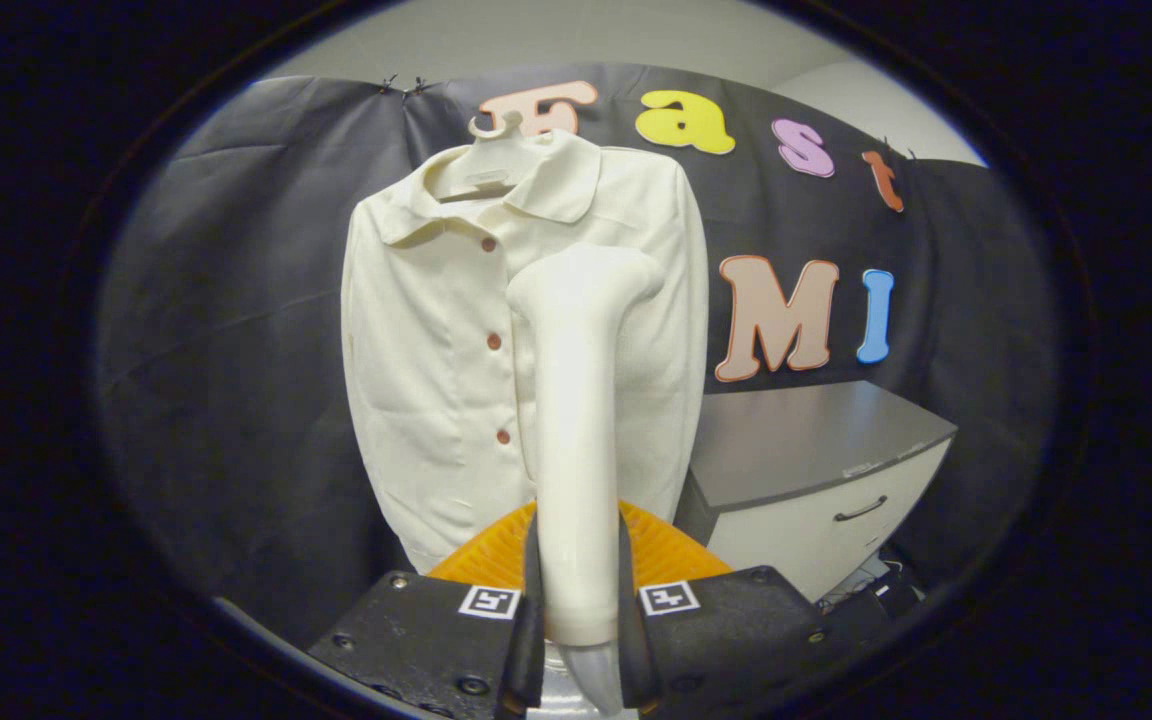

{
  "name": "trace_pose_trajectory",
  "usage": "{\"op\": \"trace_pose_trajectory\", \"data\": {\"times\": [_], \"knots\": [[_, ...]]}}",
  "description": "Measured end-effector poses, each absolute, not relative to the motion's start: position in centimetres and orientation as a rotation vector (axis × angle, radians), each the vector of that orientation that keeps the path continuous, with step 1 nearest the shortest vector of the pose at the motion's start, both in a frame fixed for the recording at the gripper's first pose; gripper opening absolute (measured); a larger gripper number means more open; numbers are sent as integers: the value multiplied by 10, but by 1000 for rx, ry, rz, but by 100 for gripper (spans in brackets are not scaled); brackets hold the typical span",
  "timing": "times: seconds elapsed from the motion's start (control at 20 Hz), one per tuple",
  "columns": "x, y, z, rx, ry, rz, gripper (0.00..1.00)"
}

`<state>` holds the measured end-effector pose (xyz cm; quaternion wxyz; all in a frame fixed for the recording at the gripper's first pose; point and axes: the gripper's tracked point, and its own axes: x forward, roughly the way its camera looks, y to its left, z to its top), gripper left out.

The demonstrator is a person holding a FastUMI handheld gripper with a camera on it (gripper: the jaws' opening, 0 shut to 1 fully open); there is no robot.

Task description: Iron the clothes twice with a garment steamer, once on the left side and once on the right side.

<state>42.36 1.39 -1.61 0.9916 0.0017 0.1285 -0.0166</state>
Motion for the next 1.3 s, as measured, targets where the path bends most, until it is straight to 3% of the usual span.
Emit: {"op": "trace_pose_trajectory", "data": {"times": [0.3,1.3], "knots": [[458,-5,-17,28,223,-3,29],[463,-21,-193,121,513,77,30]]}}
